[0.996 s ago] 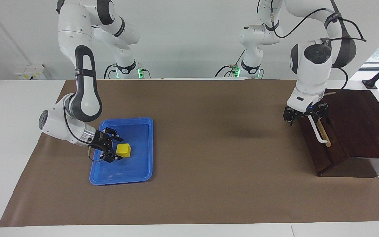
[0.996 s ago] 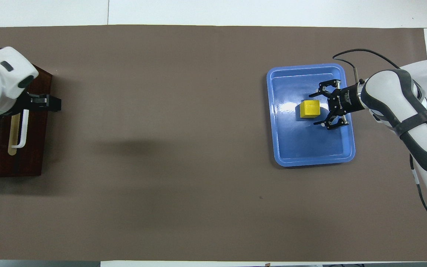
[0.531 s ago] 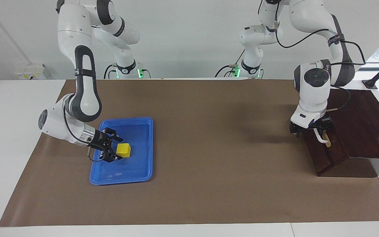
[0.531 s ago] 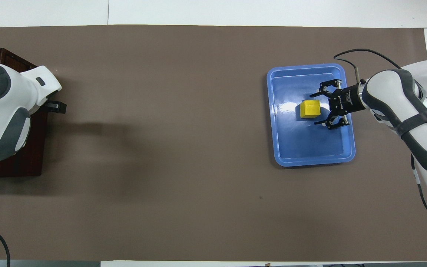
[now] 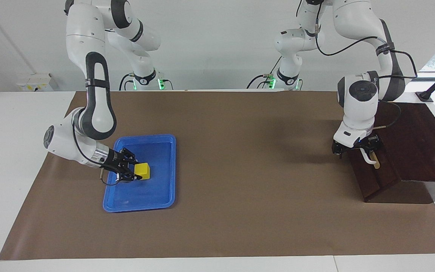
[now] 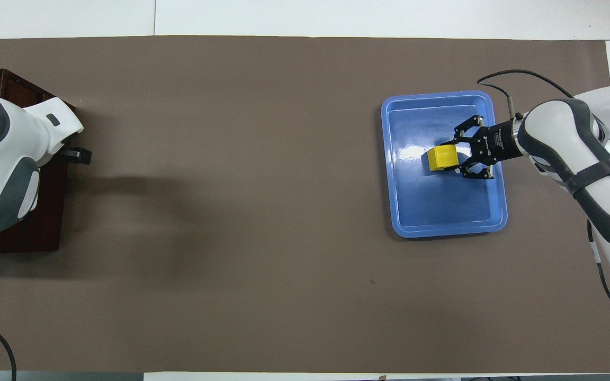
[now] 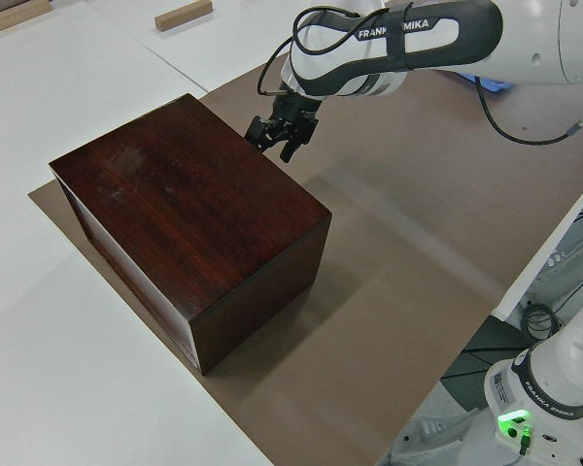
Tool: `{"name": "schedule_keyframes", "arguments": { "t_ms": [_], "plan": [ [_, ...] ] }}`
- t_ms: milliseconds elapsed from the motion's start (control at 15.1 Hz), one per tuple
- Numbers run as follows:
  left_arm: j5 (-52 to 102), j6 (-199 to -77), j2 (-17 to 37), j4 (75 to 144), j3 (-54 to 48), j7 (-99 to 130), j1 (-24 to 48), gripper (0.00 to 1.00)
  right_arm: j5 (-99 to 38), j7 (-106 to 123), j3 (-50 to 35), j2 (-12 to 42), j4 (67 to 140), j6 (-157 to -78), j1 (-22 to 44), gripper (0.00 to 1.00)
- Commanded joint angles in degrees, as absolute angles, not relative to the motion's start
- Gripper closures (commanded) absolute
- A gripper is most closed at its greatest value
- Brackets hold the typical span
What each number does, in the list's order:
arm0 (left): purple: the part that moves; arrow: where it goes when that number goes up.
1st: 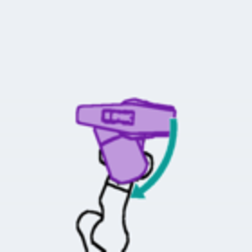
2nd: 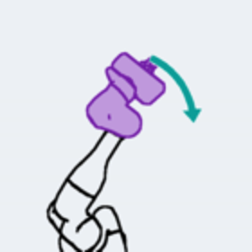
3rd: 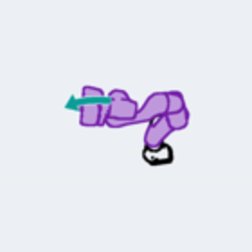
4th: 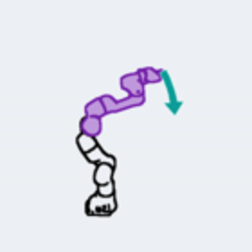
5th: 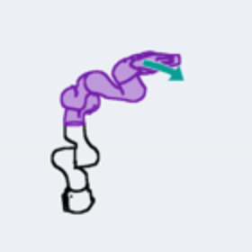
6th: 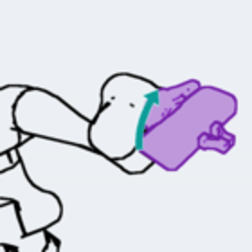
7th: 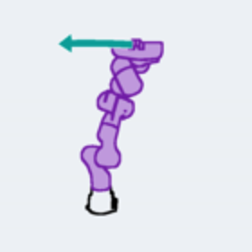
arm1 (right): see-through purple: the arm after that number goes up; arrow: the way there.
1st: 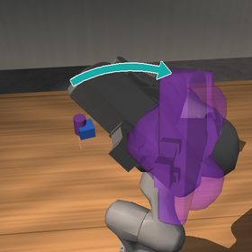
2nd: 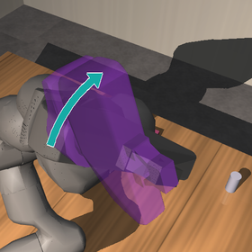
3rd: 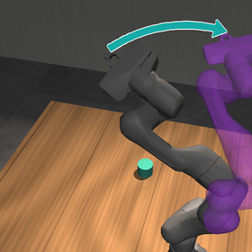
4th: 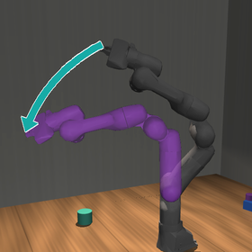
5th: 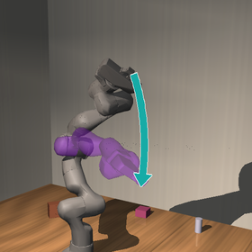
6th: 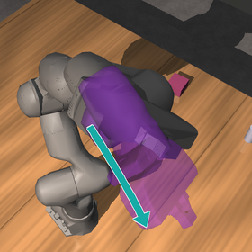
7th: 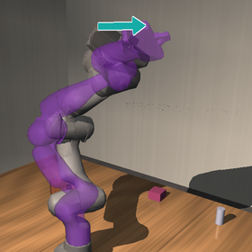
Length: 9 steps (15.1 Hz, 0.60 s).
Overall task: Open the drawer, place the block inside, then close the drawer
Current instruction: 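Close the right gripper on the block while the left gripper pulls the drawer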
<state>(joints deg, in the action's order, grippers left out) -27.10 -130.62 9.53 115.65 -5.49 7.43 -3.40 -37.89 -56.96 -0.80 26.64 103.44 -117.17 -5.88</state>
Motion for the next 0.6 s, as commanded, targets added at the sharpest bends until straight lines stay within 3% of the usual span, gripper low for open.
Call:
{"name": "schedule_keyframes", "arguments": {
  "t_ms": [0, 531],
  "plan": [
    [-28.04, -133.59, 8.61, 117.25, -5.80, 11.94, -1.07, 0.00, -39.55, -55.11, -0.97, 25.84, 103.63, -117.25, -6.50, 1.00],
    [-22.24, -129.64, 8.26, 116.98, -5.89, 16.34, 8.96, 0.00, -36.65, -60.19, -0.88, 25.23, 90.98, -105.13, -5.45, 1.00]
  ]
}}
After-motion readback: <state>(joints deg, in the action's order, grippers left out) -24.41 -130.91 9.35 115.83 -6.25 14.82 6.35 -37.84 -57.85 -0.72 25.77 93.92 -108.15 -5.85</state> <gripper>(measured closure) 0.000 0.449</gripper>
